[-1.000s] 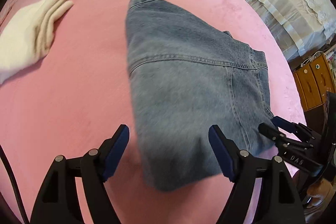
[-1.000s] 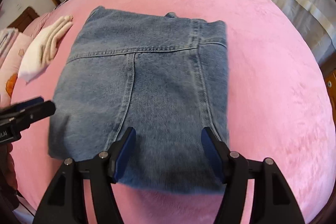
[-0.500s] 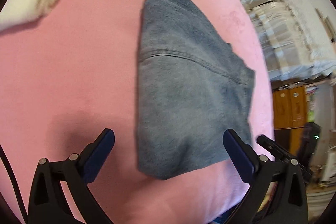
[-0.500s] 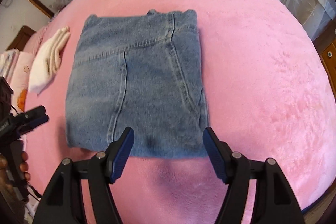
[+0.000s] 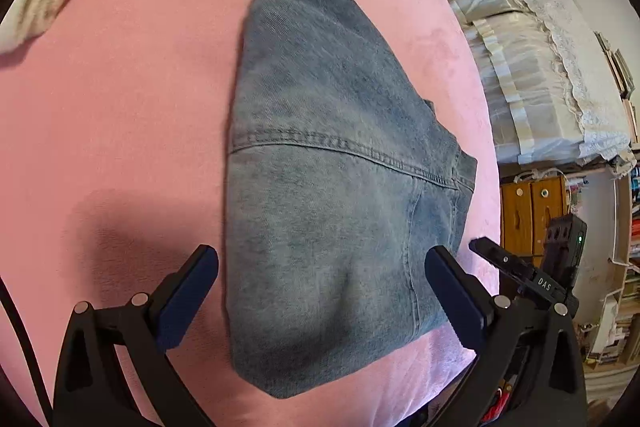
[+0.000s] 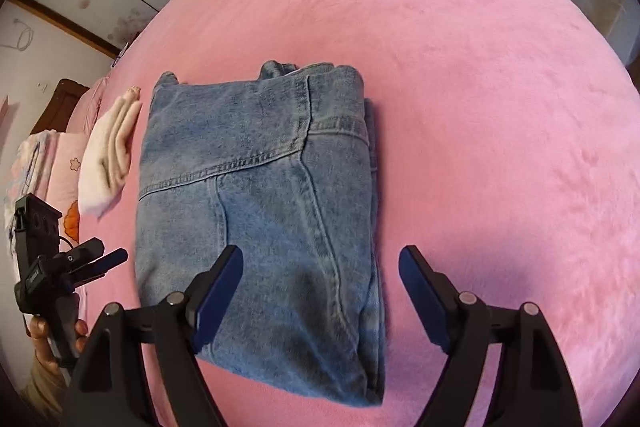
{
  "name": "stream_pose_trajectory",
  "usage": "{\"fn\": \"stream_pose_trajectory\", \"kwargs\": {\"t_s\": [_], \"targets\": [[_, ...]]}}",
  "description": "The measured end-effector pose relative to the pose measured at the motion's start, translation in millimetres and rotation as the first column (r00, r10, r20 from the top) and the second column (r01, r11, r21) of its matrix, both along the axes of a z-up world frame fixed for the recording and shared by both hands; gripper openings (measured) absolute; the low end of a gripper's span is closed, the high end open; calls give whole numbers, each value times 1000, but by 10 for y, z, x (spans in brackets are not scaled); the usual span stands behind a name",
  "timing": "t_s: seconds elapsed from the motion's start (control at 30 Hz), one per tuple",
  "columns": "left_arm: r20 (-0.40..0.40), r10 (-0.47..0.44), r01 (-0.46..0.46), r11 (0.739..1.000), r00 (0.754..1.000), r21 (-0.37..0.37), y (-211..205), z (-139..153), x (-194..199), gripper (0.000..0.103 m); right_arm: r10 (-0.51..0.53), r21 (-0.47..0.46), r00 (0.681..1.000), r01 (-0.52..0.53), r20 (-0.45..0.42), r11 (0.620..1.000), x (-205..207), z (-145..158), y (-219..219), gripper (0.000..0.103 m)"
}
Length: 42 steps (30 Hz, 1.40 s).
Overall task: Fold large clothes
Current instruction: 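Grasp the folded jacket bundle with both grippers and lift it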
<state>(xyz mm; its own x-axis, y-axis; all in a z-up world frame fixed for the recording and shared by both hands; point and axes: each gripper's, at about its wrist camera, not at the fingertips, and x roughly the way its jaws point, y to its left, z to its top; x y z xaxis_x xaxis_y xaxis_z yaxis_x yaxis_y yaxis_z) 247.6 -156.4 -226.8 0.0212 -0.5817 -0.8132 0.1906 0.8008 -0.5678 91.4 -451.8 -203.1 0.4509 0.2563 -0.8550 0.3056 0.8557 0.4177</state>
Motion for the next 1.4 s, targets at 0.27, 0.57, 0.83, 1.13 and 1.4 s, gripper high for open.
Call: {"fn": "stream_pose_trajectory", "kwargs": {"t_s": [0.27,0.57,0.83,1.13,1.4], "targets": [[-39,-59,59,998,997,-15,-173,-280,36,102,46,79,998,-48,36,996,152,-249,-68,81],[-60,-65,61,996,996,-67,-197,-604,159,102,116,179,990,-130,84,975,353,-565,-68,82],[-111,-63,53,995,992,-88,-306,-851,218,102,234,176,963,-255,133,951,607,-646,216,93],[-126,-44,37,998,991,-58,-410,-854,234,102,265,123,958,-277,107,953,637,-679,284,71],[-3,-66,66,998,998,3,-550,-636,142,73,181,201,976,-203,124,958,586,-608,174,30]]}}
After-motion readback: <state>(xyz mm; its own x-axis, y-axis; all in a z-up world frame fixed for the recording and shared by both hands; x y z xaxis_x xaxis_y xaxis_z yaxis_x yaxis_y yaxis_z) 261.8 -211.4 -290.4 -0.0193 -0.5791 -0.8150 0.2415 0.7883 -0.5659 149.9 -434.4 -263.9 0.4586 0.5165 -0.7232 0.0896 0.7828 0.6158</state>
